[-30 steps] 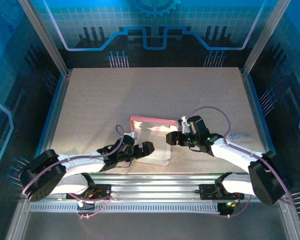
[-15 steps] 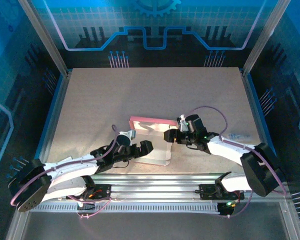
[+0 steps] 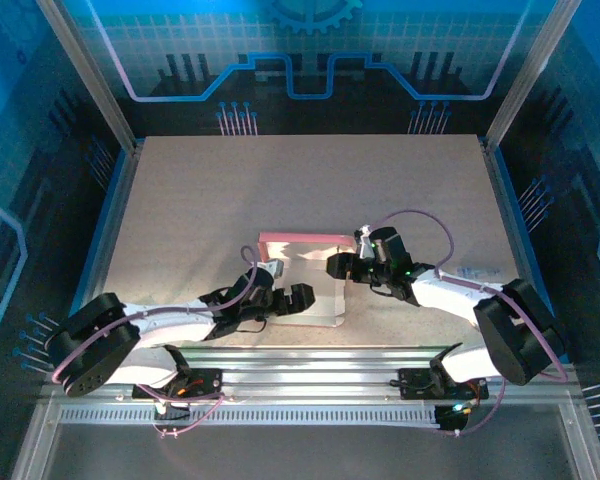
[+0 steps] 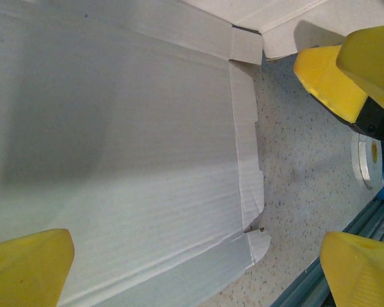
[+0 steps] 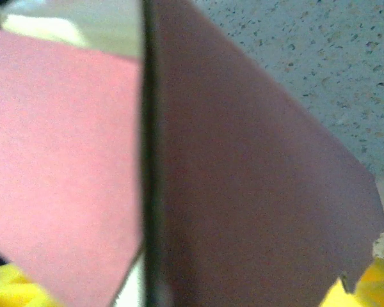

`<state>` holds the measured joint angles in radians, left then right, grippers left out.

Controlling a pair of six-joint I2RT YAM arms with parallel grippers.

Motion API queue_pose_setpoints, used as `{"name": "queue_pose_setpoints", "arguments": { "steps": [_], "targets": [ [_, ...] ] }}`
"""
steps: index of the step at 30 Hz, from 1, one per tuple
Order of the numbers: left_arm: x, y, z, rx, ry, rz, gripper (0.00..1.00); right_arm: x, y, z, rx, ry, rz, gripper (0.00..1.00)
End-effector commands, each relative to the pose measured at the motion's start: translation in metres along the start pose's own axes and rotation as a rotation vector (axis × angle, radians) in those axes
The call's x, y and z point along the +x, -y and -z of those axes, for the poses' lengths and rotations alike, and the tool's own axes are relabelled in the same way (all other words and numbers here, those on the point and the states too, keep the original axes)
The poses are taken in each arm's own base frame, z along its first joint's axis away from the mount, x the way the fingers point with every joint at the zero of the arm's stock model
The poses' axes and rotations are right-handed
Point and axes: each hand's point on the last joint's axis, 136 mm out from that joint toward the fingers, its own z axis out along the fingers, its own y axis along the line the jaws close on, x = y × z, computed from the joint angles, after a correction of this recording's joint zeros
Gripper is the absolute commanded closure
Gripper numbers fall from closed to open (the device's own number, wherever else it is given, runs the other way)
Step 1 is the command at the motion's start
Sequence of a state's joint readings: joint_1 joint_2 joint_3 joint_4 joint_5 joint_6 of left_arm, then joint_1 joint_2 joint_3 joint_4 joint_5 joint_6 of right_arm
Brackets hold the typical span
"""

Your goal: Fold the paper box

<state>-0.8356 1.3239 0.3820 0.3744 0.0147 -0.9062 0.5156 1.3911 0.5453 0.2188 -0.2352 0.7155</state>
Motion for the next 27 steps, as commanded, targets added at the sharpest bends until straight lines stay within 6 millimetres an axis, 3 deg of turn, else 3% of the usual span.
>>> {"name": "queue_pose_setpoints", "arguments": {
  "steps": [1, 12, 27],
  "targets": [
    [-0.008, 0.01, -0.005, 0.022, 0.033, -0.044, 0.01, -0.022, 0.0, -0.001, 0.014, 0.069, 0.007, 0.3],
    [0.019, -0.018, -0.013, -0.044, -0.048, -0.013, 0.01, -0.043, 0.017, -0.013, 0.039, 0.108, -0.013, 0.3],
    [0.042, -0.03, -0.016, -0.089, -0.116, -0.025, 0.01, -0.051, 0.056, -0.033, 0.226, 0.084, -0.012, 0.3]
  ]
}}
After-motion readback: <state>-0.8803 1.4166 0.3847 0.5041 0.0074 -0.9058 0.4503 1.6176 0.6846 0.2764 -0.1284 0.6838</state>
